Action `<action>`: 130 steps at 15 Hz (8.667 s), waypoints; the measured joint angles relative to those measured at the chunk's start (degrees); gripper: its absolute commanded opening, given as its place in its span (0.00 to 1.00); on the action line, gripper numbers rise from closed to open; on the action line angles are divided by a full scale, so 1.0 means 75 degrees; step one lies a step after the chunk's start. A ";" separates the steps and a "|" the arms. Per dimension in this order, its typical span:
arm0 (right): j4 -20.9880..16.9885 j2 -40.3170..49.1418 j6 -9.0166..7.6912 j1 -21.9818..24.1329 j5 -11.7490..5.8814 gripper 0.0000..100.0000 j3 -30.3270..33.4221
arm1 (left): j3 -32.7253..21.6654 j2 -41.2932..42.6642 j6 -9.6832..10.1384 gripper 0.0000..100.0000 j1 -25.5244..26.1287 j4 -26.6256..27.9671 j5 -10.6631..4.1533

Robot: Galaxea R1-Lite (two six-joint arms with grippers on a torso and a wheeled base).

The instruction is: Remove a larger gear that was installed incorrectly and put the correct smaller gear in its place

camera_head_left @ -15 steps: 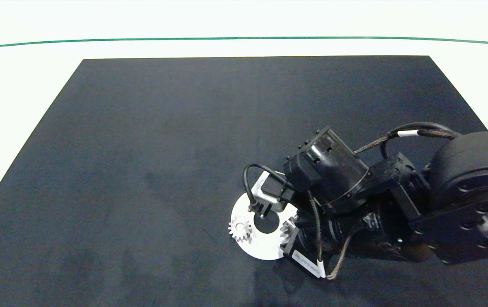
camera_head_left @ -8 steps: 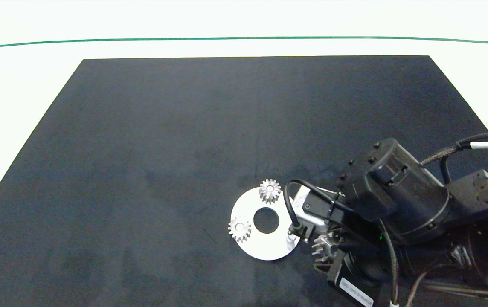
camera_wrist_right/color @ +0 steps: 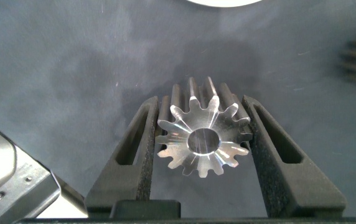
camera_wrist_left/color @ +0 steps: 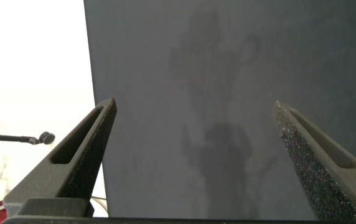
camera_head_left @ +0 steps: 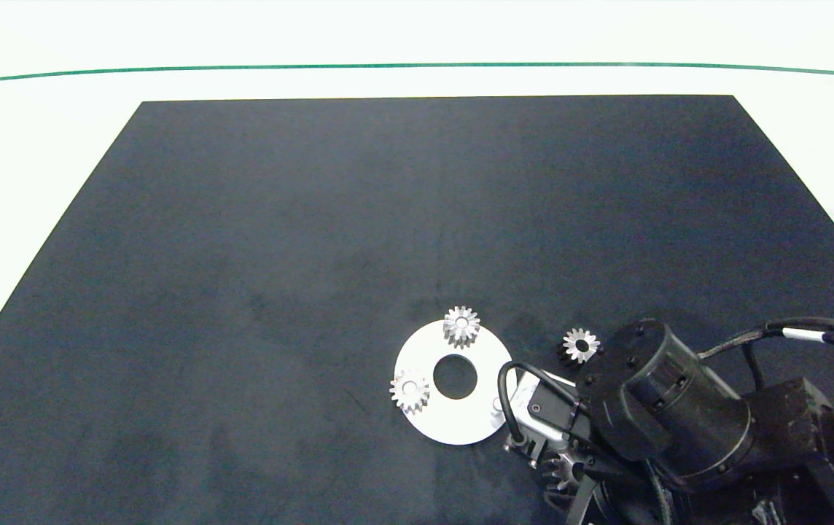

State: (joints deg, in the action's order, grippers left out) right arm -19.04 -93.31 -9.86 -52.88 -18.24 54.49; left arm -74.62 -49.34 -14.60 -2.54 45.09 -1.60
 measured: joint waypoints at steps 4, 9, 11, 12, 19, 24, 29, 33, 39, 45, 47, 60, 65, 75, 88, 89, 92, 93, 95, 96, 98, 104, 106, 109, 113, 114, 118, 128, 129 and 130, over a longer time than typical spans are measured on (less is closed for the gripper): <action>0.0047 -0.0135 0.0003 -0.0002 -0.0002 0.28 -0.0130 | 0.0000 0.0008 0.0000 1.00 0.0000 0.0000 0.0003; 0.0052 -0.0054 0.0018 -0.0002 0.0041 1.00 -0.0143 | 0.0000 0.0033 0.0000 1.00 0.0002 0.0000 -0.0003; 0.0059 0.0016 0.0023 -0.0002 0.0047 1.00 -0.0140 | 0.0000 0.0034 0.0015 1.00 0.0002 -0.0008 -0.0003; 0.0059 0.0067 0.0023 -0.0016 0.0044 1.00 -0.0133 | 0.0000 0.0034 0.0018 1.00 0.0002 -0.0008 -0.0007; 0.0062 0.0990 0.0393 0.0907 -0.0031 1.00 0.0551 | 0.0011 0.0041 0.0000 1.00 0.0005 0.0000 -0.0007; -0.0011 0.0761 0.0091 0.2157 -0.0023 1.00 0.1274 | 0.0005 0.0059 0.0000 1.00 0.0002 -0.0011 -0.0007; -0.0754 0.0052 -0.0047 0.2513 0.0187 1.00 0.2124 | 0.0000 0.0062 0.0000 1.00 0.0000 -0.0026 -0.0003; -0.1679 -0.0528 -0.0059 0.2531 0.0496 1.00 0.3407 | 0.0013 0.0062 0.0003 1.00 -0.0010 -0.0125 -0.0003; -0.1697 -0.0957 0.0049 0.2661 0.0941 1.00 0.3238 | 0.0026 0.0081 0.0000 1.00 -0.0010 -0.0128 -0.0007; -0.1614 -0.0983 0.0353 0.3023 0.1362 1.00 0.3028 | 0.0023 0.0088 0.0000 1.00 0.0000 -0.0122 -0.0007; -0.1544 -0.0983 0.0353 0.3105 0.1408 1.00 0.3022 | 0.0023 0.0091 0.0000 1.00 0.0002 -0.0119 -0.0003; -0.1274 -0.1113 0.0335 0.3122 0.1377 0.80 0.3098 | 0.0016 0.0111 0.0000 1.00 0.0000 -0.0128 -0.0003; -0.1131 -0.1344 0.0338 0.3116 0.1385 0.71 0.3105 | 0.0020 0.0114 0.0003 1.00 0.0000 -0.0128 -0.0007; -0.1183 -0.1352 0.0280 0.2854 0.1187 0.50 0.3036 | 0.0016 0.0117 0.0003 1.00 -0.0003 -0.0137 -0.0003; -0.1198 -0.1182 0.0245 0.2723 0.0874 0.25 0.2697 | 0.0011 0.0151 0.0000 1.00 0.0000 -0.0140 -0.0003; -0.1213 -0.1097 0.0232 0.2653 0.0801 0.25 0.2643 | 0.0011 0.0176 0.0000 1.00 0.0000 -0.0137 -0.0003; -0.1187 -0.0826 0.0036 0.2476 0.0767 0.25 0.2682 | 0.0013 0.0189 0.0000 1.00 0.0005 -0.0133 -0.0003; -0.1190 -0.0767 -0.0008 0.2435 0.0764 0.25 0.2726 | 0.0016 0.0187 0.0000 1.00 0.0005 -0.0137 -0.0003; -0.1191 -0.0704 -0.0047 0.2245 0.0764 0.25 0.2909 | 0.0016 0.0184 0.0000 1.00 0.0005 -0.0140 -0.0003; -0.1195 -0.0701 -0.0044 0.2120 0.0767 0.25 0.3020 | 0.0016 0.0187 0.0000 1.00 0.0005 -0.0137 -0.0003; -0.1213 -0.0730 -0.0047 0.1785 0.0764 0.25 0.3303 | 0.0013 0.0187 0.0000 1.00 0.0002 -0.0140 -0.0003; -0.1809 -0.1213 -0.0052 0.0957 0.0717 0.25 0.4374 | 0.0020 0.0184 0.0000 1.00 0.0002 -0.0140 -0.0003; -0.2142 -0.1406 -0.0076 0.0779 0.0720 0.25 0.4727 | 0.0016 0.0187 0.0000 1.00 0.0002 -0.0140 -0.0003; -0.3048 -0.1591 -0.0067 0.0543 0.0717 0.25 0.5123 | -0.0003 0.0187 0.0003 1.00 0.0002 -0.0154 -0.0007; -0.3145 -0.1647 -0.0018 0.0382 0.0727 0.25 0.5050 | -0.0003 0.0195 0.0015 1.00 0.0002 -0.0213 -0.0007; -0.3127 -0.1661 0.0008 0.0382 0.0727 0.25 0.4951 | -0.0003 0.0198 0.0011 1.00 0.0002 -0.0213 -0.0003; -0.3092 -0.1764 0.0088 0.0395 0.0749 0.25 0.4771 | 0.0011 0.0198 0.0011 1.00 0.0000 -0.0213 -0.0003; -0.3031 -0.2142 0.0114 0.0315 0.0746 0.25 0.4823 | -0.0003 0.0210 0.0011 1.00 0.0002 -0.0221 -0.0003; -0.3028 -0.2142 0.0107 0.0322 0.0746 0.25 0.4821 | -0.0007 0.0213 0.0015 1.00 0.0002 -0.0221 -0.0003; -0.3028 -0.2142 0.0107 0.0325 0.0735 0.25 0.4821 | -0.0013 0.0213 0.0015 1.00 0.0000 -0.0232 -0.0003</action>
State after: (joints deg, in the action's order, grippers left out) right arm -41.75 -109.37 -9.06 -50.44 -12.73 90.65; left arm -74.72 -47.74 -14.49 -2.54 43.35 -1.62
